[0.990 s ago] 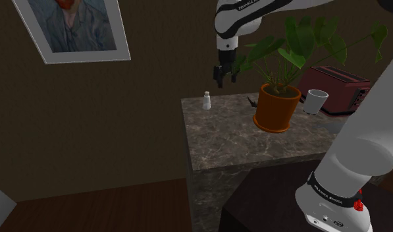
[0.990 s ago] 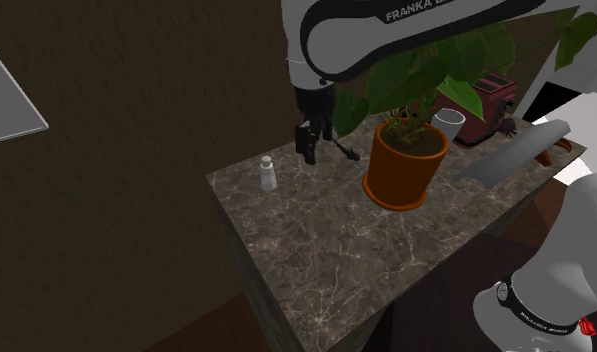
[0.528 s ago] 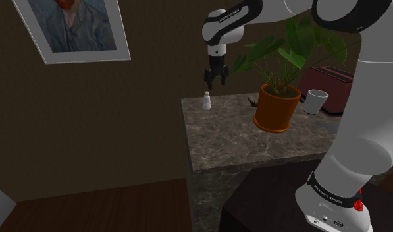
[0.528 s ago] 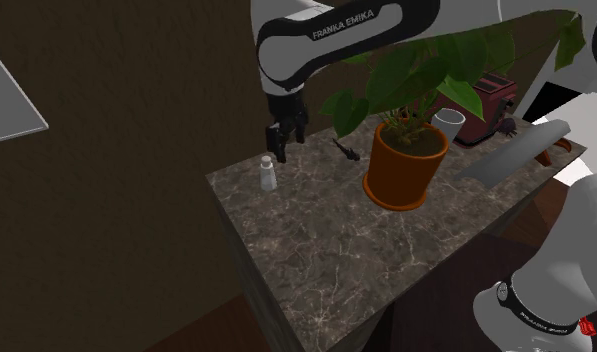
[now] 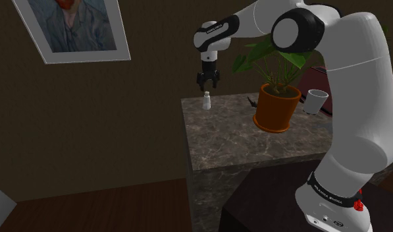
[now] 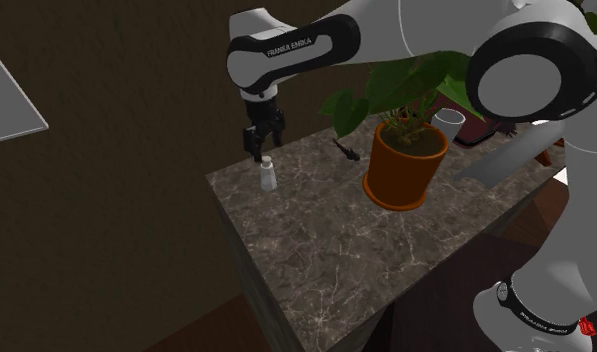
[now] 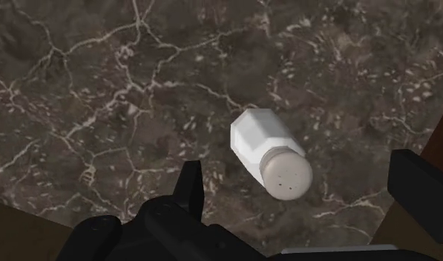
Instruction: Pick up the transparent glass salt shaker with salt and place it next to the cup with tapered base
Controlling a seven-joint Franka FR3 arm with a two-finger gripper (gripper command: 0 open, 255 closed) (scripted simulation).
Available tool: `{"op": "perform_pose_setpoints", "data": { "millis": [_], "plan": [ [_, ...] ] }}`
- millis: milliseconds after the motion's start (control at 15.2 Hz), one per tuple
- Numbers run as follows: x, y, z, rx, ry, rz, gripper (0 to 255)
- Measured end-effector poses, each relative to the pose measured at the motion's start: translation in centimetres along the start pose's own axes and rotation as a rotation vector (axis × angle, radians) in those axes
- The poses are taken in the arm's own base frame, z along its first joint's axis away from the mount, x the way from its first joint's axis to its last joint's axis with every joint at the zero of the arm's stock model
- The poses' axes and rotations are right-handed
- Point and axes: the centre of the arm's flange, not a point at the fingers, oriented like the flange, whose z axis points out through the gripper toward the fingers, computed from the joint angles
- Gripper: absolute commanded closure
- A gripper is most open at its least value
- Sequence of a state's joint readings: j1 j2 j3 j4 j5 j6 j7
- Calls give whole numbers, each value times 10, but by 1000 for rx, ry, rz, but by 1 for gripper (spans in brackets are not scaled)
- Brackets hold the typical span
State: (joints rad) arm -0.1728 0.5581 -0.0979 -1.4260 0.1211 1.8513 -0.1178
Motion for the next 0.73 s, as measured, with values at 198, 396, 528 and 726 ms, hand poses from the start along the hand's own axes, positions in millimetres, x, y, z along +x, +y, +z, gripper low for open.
{"op": "perform_pose_setpoints", "data": {
  "millis": [198, 396, 528, 726],
  "plan": [
    [5, 1, 14, 3, 0, 1, 0],
    [4, 2, 31, 3, 0, 1, 0],
    [5, 2, 37, 3, 0, 1, 0],
    [5, 2, 39, 3, 0, 1, 0]
  ]
}}
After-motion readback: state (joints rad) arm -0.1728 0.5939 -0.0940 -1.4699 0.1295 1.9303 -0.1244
